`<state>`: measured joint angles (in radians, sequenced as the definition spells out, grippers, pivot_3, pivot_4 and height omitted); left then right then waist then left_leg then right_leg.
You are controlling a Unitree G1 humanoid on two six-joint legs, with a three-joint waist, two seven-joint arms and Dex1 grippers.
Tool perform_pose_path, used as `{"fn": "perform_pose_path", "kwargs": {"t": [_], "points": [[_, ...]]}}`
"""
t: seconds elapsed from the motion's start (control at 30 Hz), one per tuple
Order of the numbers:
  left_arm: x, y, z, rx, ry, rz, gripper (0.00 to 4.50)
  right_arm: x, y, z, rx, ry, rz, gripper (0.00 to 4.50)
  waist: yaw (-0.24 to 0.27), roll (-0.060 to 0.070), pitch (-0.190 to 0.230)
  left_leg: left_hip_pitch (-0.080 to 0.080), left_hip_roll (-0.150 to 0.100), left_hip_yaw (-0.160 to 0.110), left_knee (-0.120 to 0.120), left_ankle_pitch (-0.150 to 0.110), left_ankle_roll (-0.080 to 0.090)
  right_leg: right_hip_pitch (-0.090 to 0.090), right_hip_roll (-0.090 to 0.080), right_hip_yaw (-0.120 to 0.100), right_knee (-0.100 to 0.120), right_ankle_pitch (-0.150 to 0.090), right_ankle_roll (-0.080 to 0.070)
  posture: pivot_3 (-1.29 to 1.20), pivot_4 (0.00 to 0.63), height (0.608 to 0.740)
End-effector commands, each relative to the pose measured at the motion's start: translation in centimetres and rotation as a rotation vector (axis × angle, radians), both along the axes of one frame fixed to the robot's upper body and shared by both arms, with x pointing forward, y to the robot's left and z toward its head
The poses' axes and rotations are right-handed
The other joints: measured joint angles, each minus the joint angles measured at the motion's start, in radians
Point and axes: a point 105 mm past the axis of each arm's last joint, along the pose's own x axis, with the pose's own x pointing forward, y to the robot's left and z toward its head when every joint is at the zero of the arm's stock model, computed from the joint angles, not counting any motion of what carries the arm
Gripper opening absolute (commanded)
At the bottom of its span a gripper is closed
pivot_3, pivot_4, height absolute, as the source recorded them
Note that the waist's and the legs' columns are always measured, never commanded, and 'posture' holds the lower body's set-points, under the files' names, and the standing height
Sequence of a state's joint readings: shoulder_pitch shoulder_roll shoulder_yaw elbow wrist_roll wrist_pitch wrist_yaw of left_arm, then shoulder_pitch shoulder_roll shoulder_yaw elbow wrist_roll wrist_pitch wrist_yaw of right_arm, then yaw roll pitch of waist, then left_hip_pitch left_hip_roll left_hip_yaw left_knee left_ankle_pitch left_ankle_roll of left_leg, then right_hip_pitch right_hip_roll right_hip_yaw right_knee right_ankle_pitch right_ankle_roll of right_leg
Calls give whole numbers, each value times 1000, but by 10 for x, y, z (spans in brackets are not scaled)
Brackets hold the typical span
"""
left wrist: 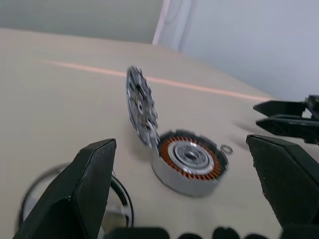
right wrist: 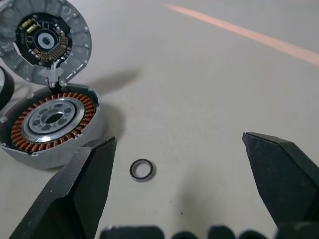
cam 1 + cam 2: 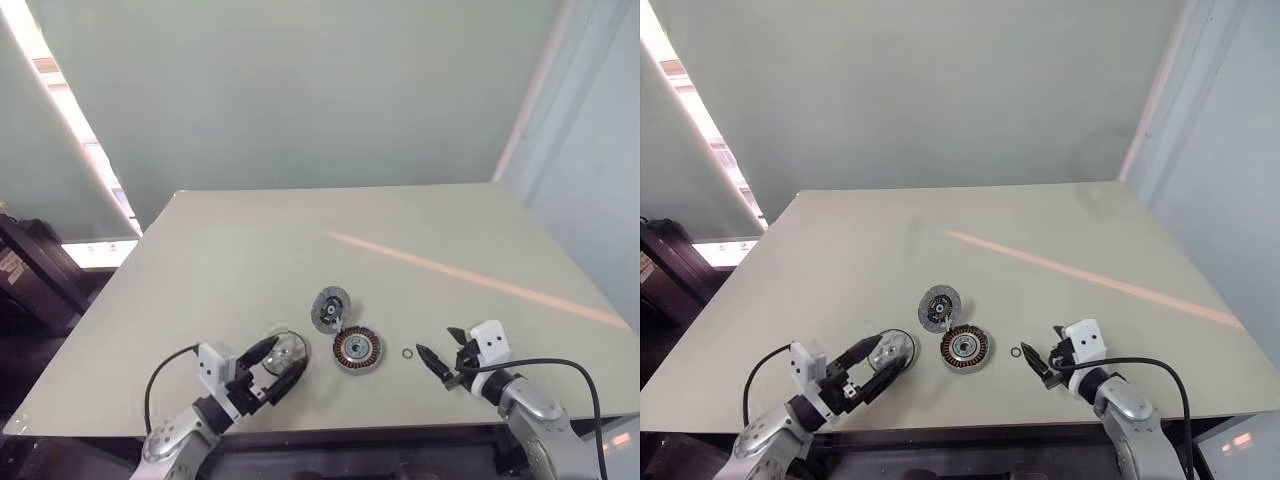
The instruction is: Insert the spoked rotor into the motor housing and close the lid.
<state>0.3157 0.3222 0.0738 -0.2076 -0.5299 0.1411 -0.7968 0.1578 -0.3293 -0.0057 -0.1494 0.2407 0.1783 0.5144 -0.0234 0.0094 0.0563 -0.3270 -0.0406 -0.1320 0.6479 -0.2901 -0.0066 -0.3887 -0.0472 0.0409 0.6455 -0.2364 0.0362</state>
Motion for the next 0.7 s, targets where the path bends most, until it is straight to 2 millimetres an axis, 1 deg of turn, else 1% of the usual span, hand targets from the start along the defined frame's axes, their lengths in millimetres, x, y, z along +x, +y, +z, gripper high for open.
{"fn": "perform_pose_path", "kwargs": {"t": [0.03,0.2,0.37,0.57,0.7], "points": [[-2,-5,10,12,-38,-42,4500,3,6,14,-28,-40,22,4442,0,0,0,0,0,0,0,0,0,0,0,0,0,0,0,0,0,740],[-6,-7,6,37,-17,-86,4500,2,16,13,-7,20,76,4442,0,0,0,0,0,0,0,0,0,0,0,0,0,0,0,0,0,740],[-9,-9,0,87,14,-152,4500,3,23,8,17,58,83,4442,0,0,0,0,0,0,0,0,0,0,0,0,0,0,0,0,0,740],[-17,-12,-11,167,54,-234,4500,7,28,-1,-2,78,94,4442,0,0,0,0,0,0,0,0,0,0,0,0,0,0,0,0,0,740],[-16,-13,-12,171,49,-238,4500,9,32,-9,-12,104,101,4442,0,0,0,0,0,1,0,0,0,-1,0,0,0,0,0,0,0,740]]}}
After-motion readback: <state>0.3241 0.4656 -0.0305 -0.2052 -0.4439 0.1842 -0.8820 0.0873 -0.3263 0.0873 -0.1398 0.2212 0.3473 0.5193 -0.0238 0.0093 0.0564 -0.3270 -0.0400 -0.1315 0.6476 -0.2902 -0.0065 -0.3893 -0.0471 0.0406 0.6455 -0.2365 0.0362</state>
